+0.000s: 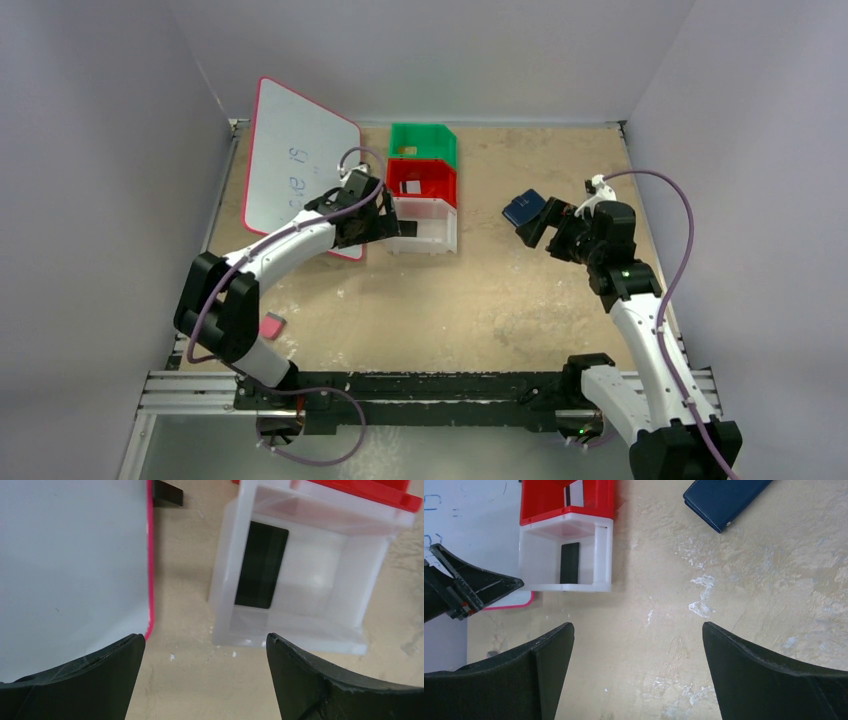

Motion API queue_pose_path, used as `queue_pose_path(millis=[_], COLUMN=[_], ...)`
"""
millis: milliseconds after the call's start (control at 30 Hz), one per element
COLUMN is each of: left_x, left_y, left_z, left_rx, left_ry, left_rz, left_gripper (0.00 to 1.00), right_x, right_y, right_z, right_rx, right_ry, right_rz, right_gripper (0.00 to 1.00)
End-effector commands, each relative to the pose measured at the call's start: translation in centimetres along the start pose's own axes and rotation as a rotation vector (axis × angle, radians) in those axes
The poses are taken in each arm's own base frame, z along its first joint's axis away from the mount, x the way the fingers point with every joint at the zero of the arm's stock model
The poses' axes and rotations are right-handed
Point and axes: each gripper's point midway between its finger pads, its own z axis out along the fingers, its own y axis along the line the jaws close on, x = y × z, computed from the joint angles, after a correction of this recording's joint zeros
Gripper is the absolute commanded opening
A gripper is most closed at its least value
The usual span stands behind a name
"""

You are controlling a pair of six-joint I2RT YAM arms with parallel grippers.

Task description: Take the credit cards out of the card holder

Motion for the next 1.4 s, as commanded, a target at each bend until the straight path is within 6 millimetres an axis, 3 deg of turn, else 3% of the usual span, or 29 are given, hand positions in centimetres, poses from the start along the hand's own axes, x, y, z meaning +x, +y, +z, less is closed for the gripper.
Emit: queue_pose_path(millis=[0,300,700,933,1067,1200,1367], left_x=[-2.5,-3.2,-6.3,-8.9,-9.4,-9.3,-8.0], left_y=[2.3,11.1,17.5,17.6,15.2,11.8,8.6], left_z=[1.0,1.5,-0.4,-1.2,-1.1,-1.9,-3.0], left_rx=[-0.128,-0.335,-0.549,-0.552,-0.416,-0.222,-0.048], left_ry=[-0.106,-0.091,-0.127,-0.162,-0.151,-0.142,-0.094], left_rz=[-0.016,-0.064,-0.067,-0.052,-0.049,-0.082,-0.135], left_gripper=[0.92,0.93,0.95,0.96,0.98,1.00,1.00], right_x=[-0.2,0.4,0.4,1.0,0.6,-1.5,-5.2], right_y=[0.4,-0.2,-0.3,0.5,1.0,1.4,2.8], right_z=[-0.6,-0.4,0.4,1.2,2.1,3.9,8.5], right_rx=[-0.011,0.005,0.007,-0.061,-0.096,-0.107,-0.129], right_ry=[0.002,0.010,0.026,0.058,0.057,0.023,0.033], right_rz=[0.014,0.020,0.013,-0.002,-0.022,-0.069,-0.130], right_gripper=[1.00,1.00,1.00,1.00,1.00,1.00,0.99])
